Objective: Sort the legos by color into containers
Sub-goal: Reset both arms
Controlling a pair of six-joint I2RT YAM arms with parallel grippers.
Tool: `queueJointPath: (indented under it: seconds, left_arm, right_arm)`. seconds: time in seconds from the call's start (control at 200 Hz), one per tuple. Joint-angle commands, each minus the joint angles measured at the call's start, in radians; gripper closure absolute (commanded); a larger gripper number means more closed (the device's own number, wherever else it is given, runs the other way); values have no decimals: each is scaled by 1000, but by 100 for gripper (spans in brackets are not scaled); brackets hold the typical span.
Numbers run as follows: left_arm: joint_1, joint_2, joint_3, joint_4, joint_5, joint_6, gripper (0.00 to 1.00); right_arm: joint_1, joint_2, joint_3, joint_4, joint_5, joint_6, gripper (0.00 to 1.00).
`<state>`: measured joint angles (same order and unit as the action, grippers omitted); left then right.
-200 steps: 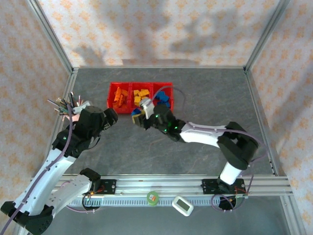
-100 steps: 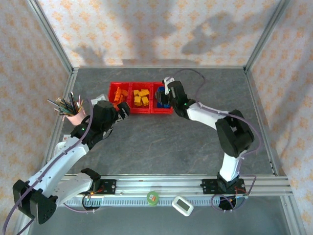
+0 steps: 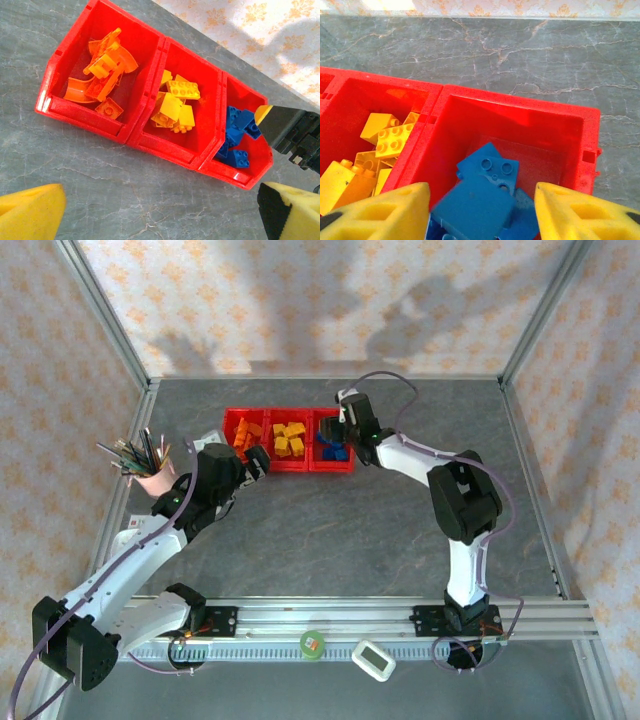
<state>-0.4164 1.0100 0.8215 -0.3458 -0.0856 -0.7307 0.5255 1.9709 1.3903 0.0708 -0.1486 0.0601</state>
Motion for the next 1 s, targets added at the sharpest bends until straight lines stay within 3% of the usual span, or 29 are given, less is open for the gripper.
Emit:
queueJointPath:
  seconds: [0.0,0.24,0.35,0.435,0.541,0.636,0.766,0.881,0.996]
  left_arm:
    - [10,-9,-10,24,-24,19,1]
    - [46,-32,-19,10,-200,57,1]
    - [119,-27,-55,54,-310,96,0]
    - [186,-12,-100,157,-354,152,1]
    - [239,15,-188,353,-450,283,1]
    - [269,41,-308,614,-502,451,1]
    - [319,126,-470,991,-451,591,0]
    - [327,212,-572,1257,-434,653,1]
    - [330,300,-666,1544,-305,693,0]
  right_arm:
    - [4,-54,34,-31,24,-1,38]
    - [-2,-290,-96,-29,57,34,23]
    - [-35,-428,-211,-41,154,68,13]
    - [-115,-529,-328,-42,276,117,0]
    - [-263,-633,-519,16,432,161,0]
    - [-402,-694,-737,229,479,148,0]
    - [-531,-705,-965,539,408,127,0]
    - [-541,-661,-1091,807,349,20,0]
    - [-542,-598,-1124,959,246,-23,0]
